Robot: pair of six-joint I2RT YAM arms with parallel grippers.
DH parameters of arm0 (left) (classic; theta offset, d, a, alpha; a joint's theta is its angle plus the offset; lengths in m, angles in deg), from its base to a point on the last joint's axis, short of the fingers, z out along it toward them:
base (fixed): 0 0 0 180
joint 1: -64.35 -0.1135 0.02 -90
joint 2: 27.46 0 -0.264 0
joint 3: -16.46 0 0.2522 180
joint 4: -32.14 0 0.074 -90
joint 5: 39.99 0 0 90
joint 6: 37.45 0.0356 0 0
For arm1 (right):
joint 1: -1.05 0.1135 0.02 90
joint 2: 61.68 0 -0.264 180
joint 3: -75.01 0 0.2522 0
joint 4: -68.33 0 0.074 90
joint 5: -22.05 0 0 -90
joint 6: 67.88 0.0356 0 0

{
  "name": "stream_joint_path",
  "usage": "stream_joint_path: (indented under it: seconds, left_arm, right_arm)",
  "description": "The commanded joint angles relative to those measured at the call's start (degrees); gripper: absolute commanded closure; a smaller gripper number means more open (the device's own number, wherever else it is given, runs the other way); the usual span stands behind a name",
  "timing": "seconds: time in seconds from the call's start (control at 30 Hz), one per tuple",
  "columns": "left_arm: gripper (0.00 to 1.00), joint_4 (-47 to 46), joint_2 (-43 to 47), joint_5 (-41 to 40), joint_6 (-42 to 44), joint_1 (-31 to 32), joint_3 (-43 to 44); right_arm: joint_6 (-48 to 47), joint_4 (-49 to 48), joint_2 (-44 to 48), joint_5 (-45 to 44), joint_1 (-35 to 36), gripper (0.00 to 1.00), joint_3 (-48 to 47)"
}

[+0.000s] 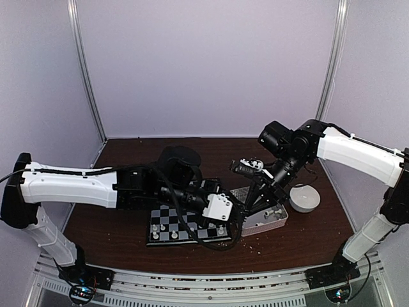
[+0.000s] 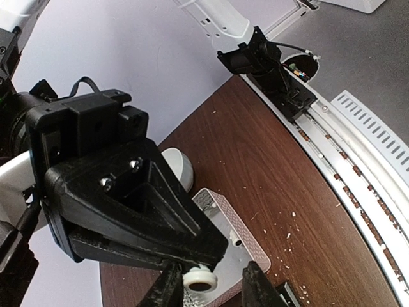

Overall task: Set up the chess pieces on the board
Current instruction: Pick up the chess piece from the storage box.

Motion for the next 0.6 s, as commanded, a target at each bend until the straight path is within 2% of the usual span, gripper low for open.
stream_joint_path:
  seconds: [0.0,0.33,0.47,0.57]
  left_arm:
    - [0.74,-0.1,-0.7,-1.0,0.7,0.3,2.3]
    - [0.91,-2.5,-0.7,-3.1,-1.8,0.4,1.9]
    - [0.93,-6.2,-0.1,-6.4,-5.8,0.0,0.2]
    - [0.95,-12.8,1.5,-7.0,-12.8,-2.1,-2.7]
  right_arm:
    - [-0.4,0.5,-0.3,1.7,0.4,0.94,-1.0]
    - [0.9,-0.2,-0.2,2.7,0.3,0.91,-1.1]
    - [-0.9,1.7,1.4,2.4,-1.3,0.71,-2.0]
    - [-0.3,0.5,4.3,3.7,-5.7,0.58,-2.1]
